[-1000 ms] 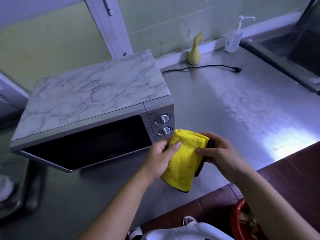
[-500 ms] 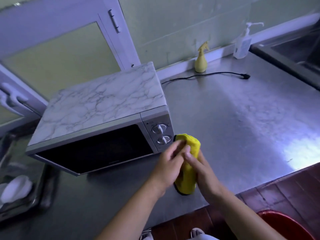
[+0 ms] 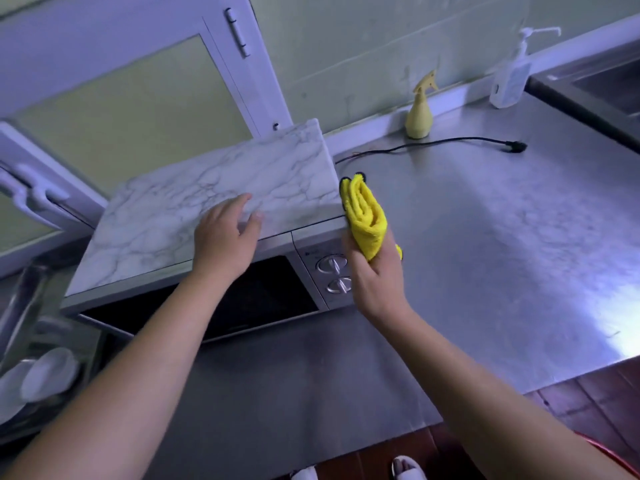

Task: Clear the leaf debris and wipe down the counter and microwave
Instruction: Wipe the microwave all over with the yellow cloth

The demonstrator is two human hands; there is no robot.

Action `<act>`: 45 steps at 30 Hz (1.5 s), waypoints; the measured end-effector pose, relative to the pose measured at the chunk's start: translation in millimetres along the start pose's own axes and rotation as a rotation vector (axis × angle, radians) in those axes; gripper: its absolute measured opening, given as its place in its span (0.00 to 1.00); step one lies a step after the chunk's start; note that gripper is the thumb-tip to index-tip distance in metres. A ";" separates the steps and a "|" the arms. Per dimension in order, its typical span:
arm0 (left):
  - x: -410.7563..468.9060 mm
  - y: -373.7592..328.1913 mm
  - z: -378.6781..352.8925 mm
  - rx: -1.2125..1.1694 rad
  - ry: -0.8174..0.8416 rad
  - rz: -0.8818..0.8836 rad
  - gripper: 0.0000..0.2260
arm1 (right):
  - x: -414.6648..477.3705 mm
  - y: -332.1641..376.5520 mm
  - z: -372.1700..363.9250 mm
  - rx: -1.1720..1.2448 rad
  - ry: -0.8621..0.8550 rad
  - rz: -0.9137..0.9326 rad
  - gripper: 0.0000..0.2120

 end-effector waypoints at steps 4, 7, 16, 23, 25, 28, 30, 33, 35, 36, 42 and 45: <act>-5.0 9.7 -9.3 0.190 -0.026 0.044 0.21 | -13.0 -40.0 -35.0 -0.246 -0.099 0.052 0.45; -5.3 5.3 -7.8 0.203 -0.070 0.044 0.24 | -29.8 -82.8 -39.6 -0.226 -0.185 -0.051 0.42; -6.7 6.2 -7.5 0.231 -0.131 0.021 0.24 | -67.4 -155.5 -44.1 -0.149 -0.213 -0.384 0.39; -6.7 8.1 -7.9 0.214 -0.121 0.022 0.25 | -76.1 -172.8 -11.3 0.168 -0.014 -0.860 0.30; -6.7 9.3 -8.5 0.210 -0.110 0.025 0.25 | -85.8 -175.2 17.2 0.166 -0.079 -1.020 0.18; -6.6 10.1 -9.9 0.211 -0.090 0.022 0.24 | -91.4 -177.2 67.9 -0.009 -0.149 -1.139 0.01; -6.0 10.3 -10.4 0.198 -0.078 0.018 0.23 | -82.7 -178.0 99.8 -0.056 -0.149 -1.194 0.02; -6.0 11.2 -11.4 0.177 -0.043 0.018 0.24 | -62.7 -178.8 132.9 0.068 -0.012 -1.253 0.13; -6.5 12.1 -11.3 0.165 -0.022 0.015 0.23 | -53.8 -177.2 144.8 0.023 0.159 -1.241 0.16; -6.1 11.5 -10.1 0.153 -0.018 0.012 0.22 | -48.7 -174.5 150.9 -0.083 0.213 -1.207 0.17; -35.6 1.8 34.0 -0.245 -0.416 -0.003 0.11 | 14.4 -124.6 164.5 -0.391 -0.055 -0.761 0.14; -83.0 18.2 45.0 -0.282 -0.667 0.099 0.17 | 44.5 -69.7 120.9 -0.411 -0.014 -0.510 0.12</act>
Point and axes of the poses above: each hand's wrist, its own x-axis towards the middle knuckle, its own z-axis out of the back of the hand, y = z × x, the point moved 7 cm from there along x, towards the middle knuckle, and after that the axes turned 10 degrees about -z, right-handed, at the moved point
